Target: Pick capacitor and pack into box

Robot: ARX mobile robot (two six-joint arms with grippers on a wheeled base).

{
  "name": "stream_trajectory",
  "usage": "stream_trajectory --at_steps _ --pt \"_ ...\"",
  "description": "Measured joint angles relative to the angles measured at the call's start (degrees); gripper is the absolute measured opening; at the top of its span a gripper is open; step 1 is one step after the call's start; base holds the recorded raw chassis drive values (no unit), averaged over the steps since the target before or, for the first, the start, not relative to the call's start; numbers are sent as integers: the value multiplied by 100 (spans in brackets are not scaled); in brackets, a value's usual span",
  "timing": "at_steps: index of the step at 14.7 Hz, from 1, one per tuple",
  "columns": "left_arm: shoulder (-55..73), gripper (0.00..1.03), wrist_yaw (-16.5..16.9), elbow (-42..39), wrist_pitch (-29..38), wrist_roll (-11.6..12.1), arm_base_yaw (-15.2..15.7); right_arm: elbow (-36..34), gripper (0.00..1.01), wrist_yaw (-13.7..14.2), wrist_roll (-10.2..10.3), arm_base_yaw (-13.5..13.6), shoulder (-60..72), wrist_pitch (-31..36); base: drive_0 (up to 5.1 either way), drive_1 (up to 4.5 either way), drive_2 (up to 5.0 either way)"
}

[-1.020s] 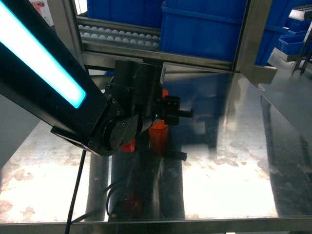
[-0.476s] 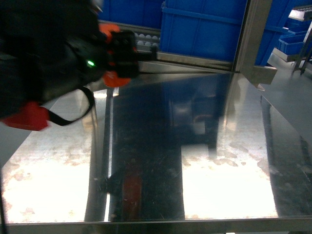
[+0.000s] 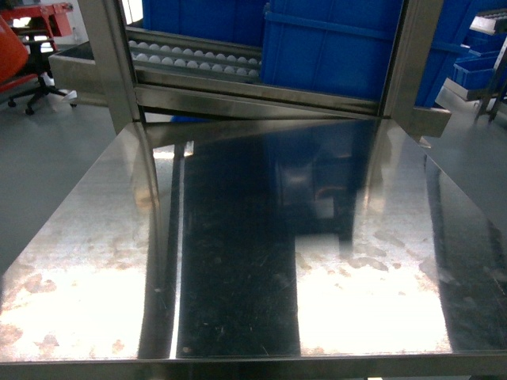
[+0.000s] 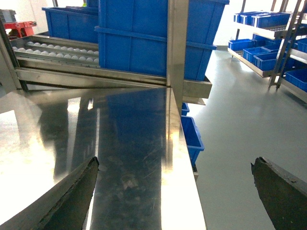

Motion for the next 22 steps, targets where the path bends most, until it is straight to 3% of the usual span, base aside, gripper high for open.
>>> stream_trajectory --at_steps 2,4,7,12,13,14,18,22 --pt "-118 43 -63 -339 70 313 122 0 98 0 2 0 0 0 0 0 0" --pt "-715 43 140 -946 146 448 522 0 98 -2 2 0 0 0 0 0 0" --pt "-1360 43 577 -1611 68 466 868 0 98 0 0 0 0 0 0 0 0" --pt "-2540 43 1034 -2251 -437 466 1325 0 98 0 0 0 0 0 0 0 0" --pt "-2756 43 1427 -2323 -573 466 1622 0 98 0 2 0 0 0 0 0 0" --pt "-2979 43 1453 -2411 -728 466 1880 0 98 2 2 0 0 -2 0 0 0" --pt "-3626 43 1558 -2723 -966 468 1838 0 98 -2 0 0 0 -2 0 0 0" --pt "-4520 43 1556 -2726 -1805 468 1838 0 98 0 0 0 0 0 0 0 0"
